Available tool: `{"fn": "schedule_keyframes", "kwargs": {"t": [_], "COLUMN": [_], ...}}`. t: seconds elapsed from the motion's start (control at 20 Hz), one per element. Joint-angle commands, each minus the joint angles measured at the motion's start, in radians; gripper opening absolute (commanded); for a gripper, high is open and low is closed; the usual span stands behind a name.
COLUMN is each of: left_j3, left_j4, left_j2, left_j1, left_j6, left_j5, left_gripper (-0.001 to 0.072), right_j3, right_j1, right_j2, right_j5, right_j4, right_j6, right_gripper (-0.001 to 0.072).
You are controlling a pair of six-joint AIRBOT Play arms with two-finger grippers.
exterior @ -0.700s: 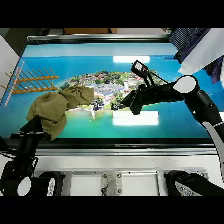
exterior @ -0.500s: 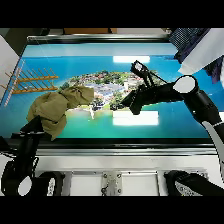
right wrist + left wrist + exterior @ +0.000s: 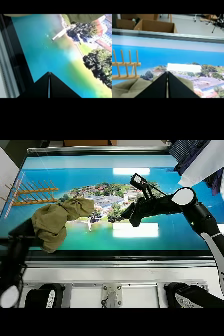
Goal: Fold the clothes and pants, and hang the long-sleeved shirts on hangers.
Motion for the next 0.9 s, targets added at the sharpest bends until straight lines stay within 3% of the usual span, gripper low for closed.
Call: {"fn": "schedule_keyframes", "kwargs": {"t": [0.0,0.1,0.25,0.4,0.45,0.6,0.65,0.7,0.75,0.85], "left_j3": [0.330,0.573,0.912,1.112,1.133,1.106,1.073,1.033,0.991,0.912], "left_j4": [-0.001,0.000,0.000,0.026,0.071,0.163,0.165,0.164,0.164,0.166], "left_j2": [-0.286,-0.492,-0.793,-0.999,-1.041,-1.120,-1.136,-1.150,-1.165,-1.200], "left_j1": [-0.001,-0.001,-0.001,-0.001,-0.001,0.000,0.000,-0.001,-0.001,0.001], "left_j6": [0.002,0.002,0.002,0.002,0.002,-0.002,0.000,0.002,0.005,0.060], "left_j5": [-0.237,-0.468,-0.798,-0.941,-0.938,-0.942,-0.937,-0.912,-0.871,-0.765], "left_gripper": [0.0015,0.0015,0.0016,0.0015,0.0015,0.0017,0.0071,0.0463,0.0716,0.0718], "right_j3": [0.000,0.000,0.000,0.009,0.025,0.049,0.048,0.048,0.048,0.048], "right_j1": [0.000,0.001,0.000,-0.006,-0.017,-0.031,-0.031,-0.031,-0.031,-0.031], "right_j2": [-0.001,-0.001,-0.001,0.008,0.024,0.122,0.164,0.199,0.232,0.280], "right_j5": [0.000,0.001,0.012,0.025,0.011,-0.030,-0.024,-0.020,-0.016,0.010], "right_j4": [0.000,0.011,0.144,0.193,0.085,-0.432,-0.569,-0.649,-0.695,-0.698], "right_j6": [0.000,0.001,0.005,0.045,0.146,0.500,0.584,0.650,0.694,0.713], "right_gripper": [0.0015,0.0015,0.0015,0.0011,0.0010,0.0010,0.0010,0.0010,0.0011,0.0011]}}
